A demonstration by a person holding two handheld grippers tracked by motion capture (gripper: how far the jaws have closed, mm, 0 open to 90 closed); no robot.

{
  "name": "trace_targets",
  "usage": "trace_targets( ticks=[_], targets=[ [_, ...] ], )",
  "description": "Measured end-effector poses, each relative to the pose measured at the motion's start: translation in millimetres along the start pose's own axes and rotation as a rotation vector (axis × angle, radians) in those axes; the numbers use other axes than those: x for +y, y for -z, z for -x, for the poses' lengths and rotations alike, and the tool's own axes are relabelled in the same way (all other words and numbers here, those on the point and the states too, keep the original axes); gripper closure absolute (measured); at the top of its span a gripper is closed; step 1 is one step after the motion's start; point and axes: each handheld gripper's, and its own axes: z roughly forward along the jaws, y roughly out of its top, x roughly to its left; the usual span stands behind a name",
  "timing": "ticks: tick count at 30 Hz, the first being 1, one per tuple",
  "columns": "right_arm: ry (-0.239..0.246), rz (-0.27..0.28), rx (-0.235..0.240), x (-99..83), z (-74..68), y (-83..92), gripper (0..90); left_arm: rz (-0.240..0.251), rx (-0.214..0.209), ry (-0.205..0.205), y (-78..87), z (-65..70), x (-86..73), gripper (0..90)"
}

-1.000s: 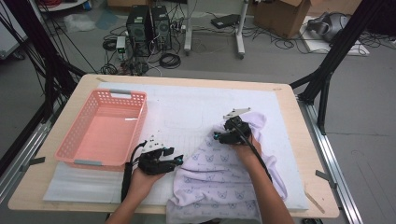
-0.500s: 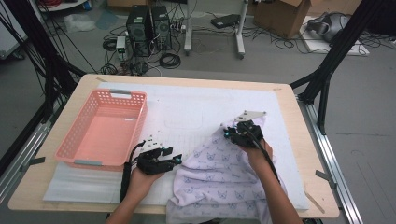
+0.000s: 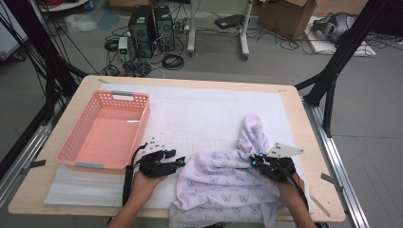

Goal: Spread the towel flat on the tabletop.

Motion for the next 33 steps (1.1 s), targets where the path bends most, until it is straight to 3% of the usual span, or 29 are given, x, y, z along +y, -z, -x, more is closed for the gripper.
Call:
trace_targets(
  ticks=[3,8,15,23,26,29,33],
  targets=[
    [0.013,-0.016,-0.006,-12.0,-0.4,1.6,81.5,-0.007,-0.003,-0.005,-1.2,1.3,0.1,48.5],
    [0.013,-0.025,-0.007,-16.0,1.3,6.4,80.7,-0.009,-0.026,-0.006,-7.4,3.7,4.4,51.4],
    [-0.001,-0.011,-0.002,-13.6,1.7,6.6,74.1,0.001,-0.07,-0.042,-22.3,10.5,32.1,59.0],
    [-0.028,0.027,-0.004,-12.9,4.3,9.2,58.9,-0.034,-0.092,-0.088,-56.7,22.9,58.4,57.4],
    [-0.033,0.048,-0.009,-12.4,5.3,11.9,55.4,-0.047,-0.128,-0.087,-72.3,30.5,64.1,57.5],
    [-0.042,0.079,-0.009,-11.5,5.5,15.6,52.7,-0.084,-0.155,-0.126,-90.0,40.5,70.0,58.3],
    [-0.046,0.115,-0.019,-11.1,6.4,20.0,49.9,-0.11,-0.18,-0.132,-111.0,53.1,77.5,58.2]
  ],
)
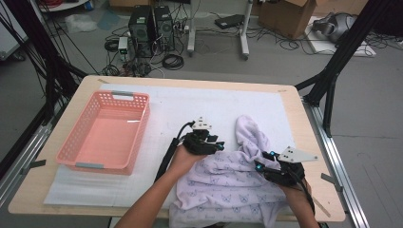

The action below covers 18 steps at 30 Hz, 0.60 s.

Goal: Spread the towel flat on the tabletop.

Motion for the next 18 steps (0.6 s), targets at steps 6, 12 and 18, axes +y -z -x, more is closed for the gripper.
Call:
trace_targets(
  ticks=[6,12,18],
  targets=[
    [-0.032,0.027,-0.061,-0.1,5.3,8.7,49.9,-0.03,-0.037,-0.04,-23.3,11.4,9.6,56.9],
    [-0.074,0.028,-0.104,-5.4,14.7,13.4,49.9,-0.078,-0.081,-0.065,-43.1,24.5,16.1,55.9],
    [-0.092,0.023,-0.107,-7.6,17.6,14.5,49.8,-0.155,-0.064,-0.079,-57.9,28.3,14.1,80.4]
  ],
)
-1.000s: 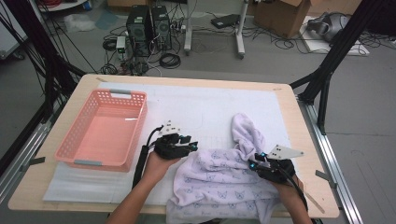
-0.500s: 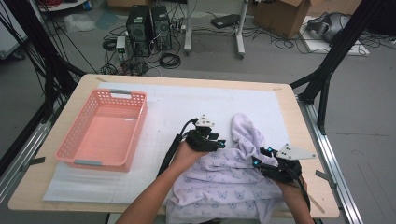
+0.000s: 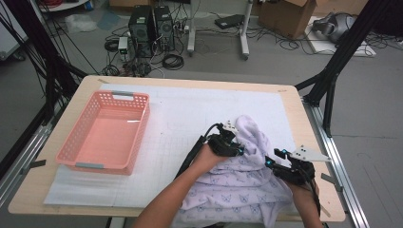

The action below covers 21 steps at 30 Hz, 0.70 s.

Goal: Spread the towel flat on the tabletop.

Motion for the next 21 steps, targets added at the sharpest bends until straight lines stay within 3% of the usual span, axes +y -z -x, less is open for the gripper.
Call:
trace_targets(
  ticks=[1,6,12,15,21],
  targets=[
    [0.0,-0.004,0.0,-0.5,0.6,0.0,49.8,0.004,0.0,-0.002,0.4,-0.2,-0.2,86.4],
    [-0.019,-0.011,-0.01,-2.8,3.9,0.3,49.6,0.062,0.004,0.051,16.5,-10.8,2.8,86.9],
    [-0.04,-0.02,-0.024,-4.3,6.7,-0.2,49.6,0.139,0.066,0.131,50.3,-36.5,0.6,86.9],
    [-0.039,-0.034,-0.027,-5.3,6.7,-3.2,49.7,0.163,0.122,0.17,67.2,-52.4,-4.6,86.9],
    [-0.041,-0.06,-0.029,-5.5,5.5,-9.5,49.7,0.211,0.289,0.259,99.0,-85.9,-16.7,87.0]
  ],
)
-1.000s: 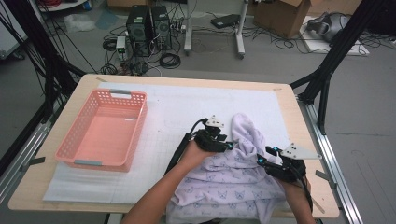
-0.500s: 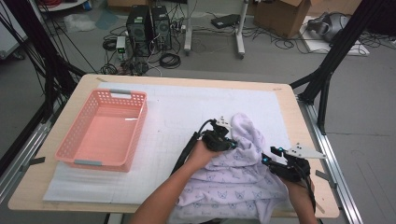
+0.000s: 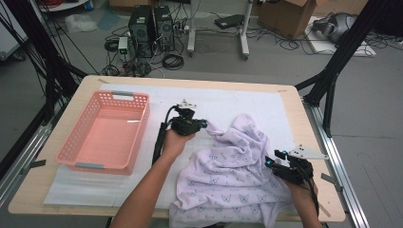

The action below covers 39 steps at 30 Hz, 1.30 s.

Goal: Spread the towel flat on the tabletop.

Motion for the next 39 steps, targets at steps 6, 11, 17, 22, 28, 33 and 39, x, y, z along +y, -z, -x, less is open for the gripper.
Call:
trace_targets(
  ticks=[6,11,17,22,28,33,39],
  targets=[
    [-0.001,-0.027,-0.009,-1.6,0.2,-4.9,50.2,0.048,0.185,0.067,15.6,-38.1,-0.5,87.1],
    [-0.023,-0.041,-0.013,-2.7,2.1,-7.3,50.3,0.077,0.205,0.108,22.9,-47.2,-2.2,66.9],
    [-0.03,-0.026,-0.013,0.4,1.3,-8.2,53.1,0.074,0.141,0.057,24.8,-31.5,-10.7,49.9],
    [-0.017,-0.113,-0.003,-1.0,-3.3,-23.5,58.5,0.047,0.071,0.012,20.3,-17.3,-23.6,52.0],
    [-0.038,-0.149,-0.014,-2.9,-2.0,-29.6,60.1,-0.026,0.023,-0.013,8.1,-5.2,-37.1,49.4],
    [-0.025,-0.152,-0.021,-3.6,-2.5,-29.9,59.1,-0.103,-0.019,-0.041,-6.0,8.0,-43.4,42.9],
    [-0.019,-0.16,-0.019,-3.9,-1.5,-29.3,69.6,-0.161,-0.014,-0.121,-16.9,25.4,-50.8,42.8]
  ],
)
